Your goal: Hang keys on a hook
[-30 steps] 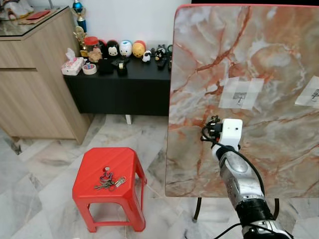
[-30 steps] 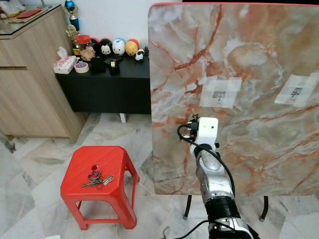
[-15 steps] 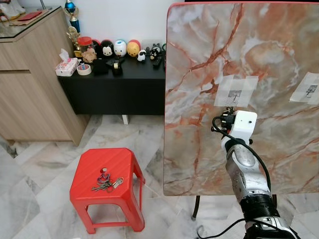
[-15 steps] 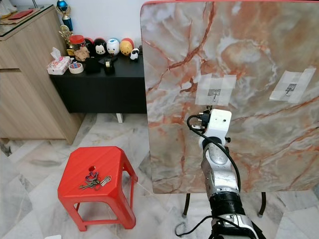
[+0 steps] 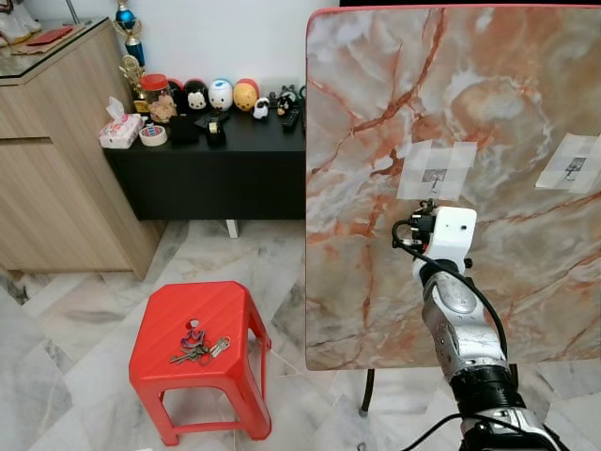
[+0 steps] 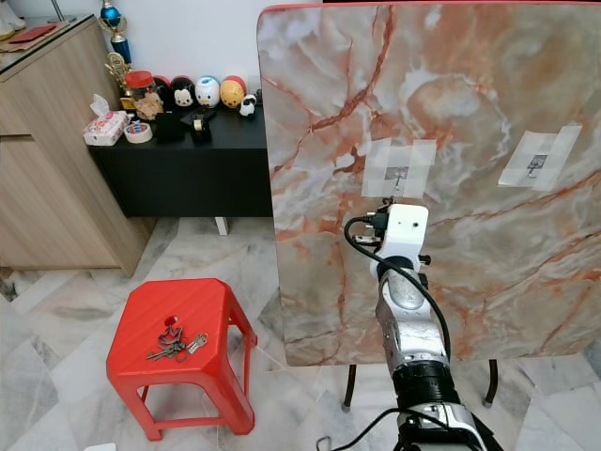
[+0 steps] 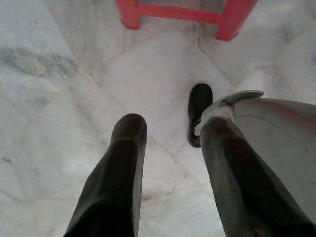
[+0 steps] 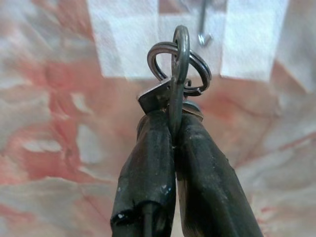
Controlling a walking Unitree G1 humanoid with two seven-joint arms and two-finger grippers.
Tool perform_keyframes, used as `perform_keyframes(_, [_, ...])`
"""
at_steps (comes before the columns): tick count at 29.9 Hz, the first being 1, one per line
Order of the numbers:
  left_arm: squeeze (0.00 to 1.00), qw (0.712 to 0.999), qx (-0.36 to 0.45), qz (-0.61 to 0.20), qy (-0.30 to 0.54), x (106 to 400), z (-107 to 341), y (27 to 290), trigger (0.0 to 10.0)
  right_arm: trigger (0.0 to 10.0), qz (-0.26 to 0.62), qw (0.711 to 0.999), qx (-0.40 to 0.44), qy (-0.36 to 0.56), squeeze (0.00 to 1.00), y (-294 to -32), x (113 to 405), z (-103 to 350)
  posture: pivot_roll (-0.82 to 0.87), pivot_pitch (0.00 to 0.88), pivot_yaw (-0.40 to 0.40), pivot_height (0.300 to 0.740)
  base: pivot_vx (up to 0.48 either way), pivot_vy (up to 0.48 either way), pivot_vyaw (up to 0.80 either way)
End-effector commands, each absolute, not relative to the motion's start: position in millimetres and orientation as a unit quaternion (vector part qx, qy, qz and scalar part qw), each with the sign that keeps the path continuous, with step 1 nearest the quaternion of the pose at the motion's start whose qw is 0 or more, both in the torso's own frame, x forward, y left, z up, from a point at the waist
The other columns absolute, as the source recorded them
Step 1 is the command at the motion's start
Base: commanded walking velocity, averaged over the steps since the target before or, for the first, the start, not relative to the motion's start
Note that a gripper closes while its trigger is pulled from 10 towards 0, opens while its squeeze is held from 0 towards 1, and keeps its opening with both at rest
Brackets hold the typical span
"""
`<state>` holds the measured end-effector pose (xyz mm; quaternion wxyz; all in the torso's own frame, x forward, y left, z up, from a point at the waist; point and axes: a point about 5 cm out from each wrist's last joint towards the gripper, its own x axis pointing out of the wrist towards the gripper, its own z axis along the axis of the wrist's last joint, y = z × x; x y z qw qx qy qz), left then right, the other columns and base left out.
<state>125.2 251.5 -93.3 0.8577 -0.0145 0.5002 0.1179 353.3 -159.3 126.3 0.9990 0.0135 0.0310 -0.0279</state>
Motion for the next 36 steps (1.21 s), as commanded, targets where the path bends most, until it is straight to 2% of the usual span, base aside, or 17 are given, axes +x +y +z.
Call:
perform_keyframes(1, [0.0, 0.855, -0.014, 0.114, 0.507, 123, -95, 250, 10.0, 10.0, -0.015, 1.0, 0.007, 0.014, 0.0, -156, 358, 138, 0.05, 0.0, -0.028, 0.74, 0.0, 0.0, 0.0])
perform_keyframes(21, [0.0, 0.854, -0.014, 0.113, 0.507, 123, -95, 250, 10.0, 10.0, -0.05, 0.998, 0.031, 0.018, 0.0, -171, 362, 143, 0.05, 0.0, -0.027, 0.74, 0.0, 0.0, 0.0])
perform_keyframes(30, [0.0, 0.854, -0.014, 0.11, 0.508, 123, -95, 250, 10.0, 10.0, -0.01, 0.998, 0.041, 0.037, 0.0, -157, 360, 136, 0.06, 0.0, -0.026, 0.74, 0.0, 0.0, 0.0])
perform_keyframes(36, [0.0, 0.854, -0.013, 0.11, 0.508, 123, -95, 250, 10.0, 10.0, -0.011, 0.998, 0.06, 0.032, 0.0, -158, 362, 141, 0.05, 0.0, -0.026, 0.74, 0.0, 0.0, 0.0])
